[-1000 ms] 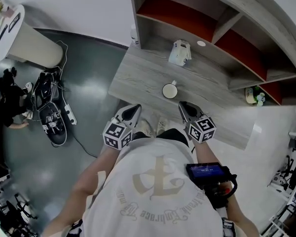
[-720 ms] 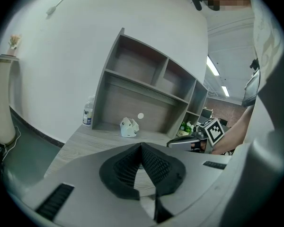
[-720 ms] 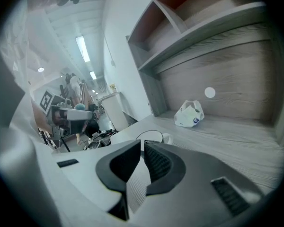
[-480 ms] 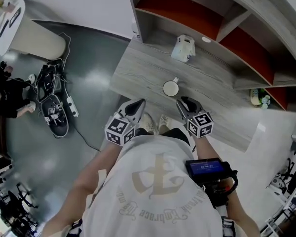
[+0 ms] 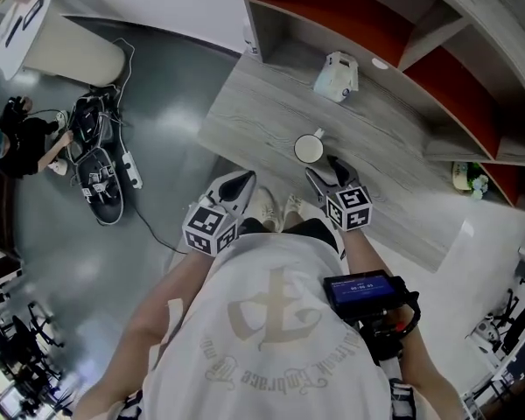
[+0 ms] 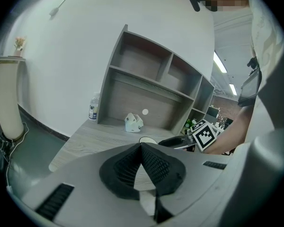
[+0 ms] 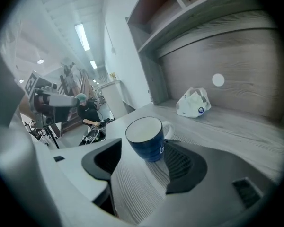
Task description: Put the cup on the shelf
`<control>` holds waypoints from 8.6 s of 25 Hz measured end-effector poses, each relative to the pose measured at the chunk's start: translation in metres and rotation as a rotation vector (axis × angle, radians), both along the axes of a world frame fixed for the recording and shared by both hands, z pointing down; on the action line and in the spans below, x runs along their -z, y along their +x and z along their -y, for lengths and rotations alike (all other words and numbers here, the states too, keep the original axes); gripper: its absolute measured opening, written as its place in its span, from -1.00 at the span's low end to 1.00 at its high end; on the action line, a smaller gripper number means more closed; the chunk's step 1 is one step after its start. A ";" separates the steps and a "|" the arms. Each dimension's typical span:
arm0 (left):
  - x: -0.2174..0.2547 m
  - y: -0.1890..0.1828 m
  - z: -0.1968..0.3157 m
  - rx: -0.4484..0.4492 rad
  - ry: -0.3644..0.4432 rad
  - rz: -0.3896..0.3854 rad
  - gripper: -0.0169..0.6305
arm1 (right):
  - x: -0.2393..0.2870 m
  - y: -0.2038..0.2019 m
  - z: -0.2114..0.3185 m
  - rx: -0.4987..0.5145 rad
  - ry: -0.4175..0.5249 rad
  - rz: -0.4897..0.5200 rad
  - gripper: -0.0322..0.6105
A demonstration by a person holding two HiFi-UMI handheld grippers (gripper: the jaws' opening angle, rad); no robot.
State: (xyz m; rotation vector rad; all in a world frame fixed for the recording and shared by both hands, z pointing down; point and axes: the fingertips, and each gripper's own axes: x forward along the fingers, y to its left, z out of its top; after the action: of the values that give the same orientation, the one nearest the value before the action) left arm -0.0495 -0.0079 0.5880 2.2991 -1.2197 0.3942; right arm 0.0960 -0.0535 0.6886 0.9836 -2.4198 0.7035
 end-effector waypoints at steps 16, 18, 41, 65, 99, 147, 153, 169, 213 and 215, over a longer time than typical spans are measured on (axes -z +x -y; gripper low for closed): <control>-0.009 -0.019 -0.012 0.082 -0.052 0.024 -0.94 | -0.029 -0.030 0.022 0.070 0.004 -0.082 0.38; -0.010 -0.021 -0.011 0.090 -0.057 0.026 -0.94 | -0.032 -0.032 0.026 0.069 0.005 -0.085 0.38; -0.019 -0.028 -0.018 0.118 -0.092 0.049 -0.94 | -0.041 -0.047 0.040 0.155 0.085 -0.129 0.38; -0.016 -0.016 0.004 0.128 -0.060 0.055 -0.94 | -0.031 -0.039 0.046 0.182 0.058 -0.043 0.37; 0.008 -0.002 0.055 0.147 0.026 0.040 -0.94 | 0.039 -0.017 0.063 0.219 0.137 0.027 0.37; 0.062 -0.043 0.124 -0.124 0.148 -0.101 -0.94 | 0.218 -0.064 0.105 0.101 0.296 0.118 0.37; 0.065 -0.048 0.125 -0.142 0.157 -0.105 -0.94 | 0.248 -0.075 0.118 0.145 0.348 0.116 0.37; 0.063 -0.064 0.127 -0.151 0.159 -0.121 -0.94 | 0.311 -0.093 0.158 0.172 0.439 0.133 0.37; 0.051 -0.101 0.136 -0.127 0.129 -0.123 -0.94 | 0.320 -0.059 0.308 -0.290 0.325 -0.037 0.38; 0.051 -0.101 0.137 -0.123 0.129 -0.123 -0.94 | 0.319 -0.059 0.308 -0.292 0.324 -0.029 0.38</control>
State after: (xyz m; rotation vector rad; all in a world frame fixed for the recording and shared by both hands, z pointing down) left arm -0.1502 -0.1451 0.5371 2.4770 -1.0753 0.2189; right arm 0.0370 -0.3619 0.3693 1.4857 -2.4373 0.3882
